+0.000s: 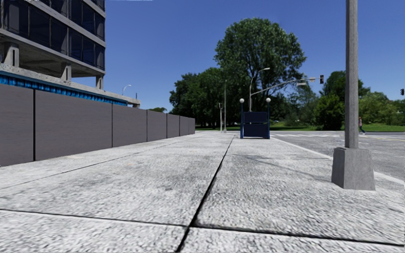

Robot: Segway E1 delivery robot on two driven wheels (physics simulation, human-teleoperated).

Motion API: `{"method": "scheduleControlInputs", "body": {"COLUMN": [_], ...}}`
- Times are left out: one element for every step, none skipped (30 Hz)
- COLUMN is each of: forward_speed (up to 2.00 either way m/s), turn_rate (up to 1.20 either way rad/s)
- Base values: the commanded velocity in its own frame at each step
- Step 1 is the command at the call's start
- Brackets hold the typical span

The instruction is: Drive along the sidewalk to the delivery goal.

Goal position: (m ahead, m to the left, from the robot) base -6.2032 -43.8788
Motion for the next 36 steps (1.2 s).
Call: {"method": "scheduleControlInputs", "body": {"forward_speed": [2.0,2.0,2.0,2.0,2.0,2.0,2.0,2.0,2.0,2.0,2.0,2.0,2.0,2.0,2.0,2.0,2.0,2.0,2.0,2.0,2.0,2.0,2.0,2.0,2.0,2.0,2.0,2.0,2.0,2.0,2.0,2.0,2.0,2.0,2.0,2.0], "turn_rate": [0.39,0.39,0.39,0.39,0.39,0.39,0.39,0.39,0.39,0.39,0.39,0.39,0.39,0.39,0.39,0.39,0.39,0.39,0.3,0.3,0.07,0.0,0.0,0.0,0.0,0.0,0.0,0.0,0.0,0.0,0.0,0.0,0.0,0.0,0.0,0.0]}}
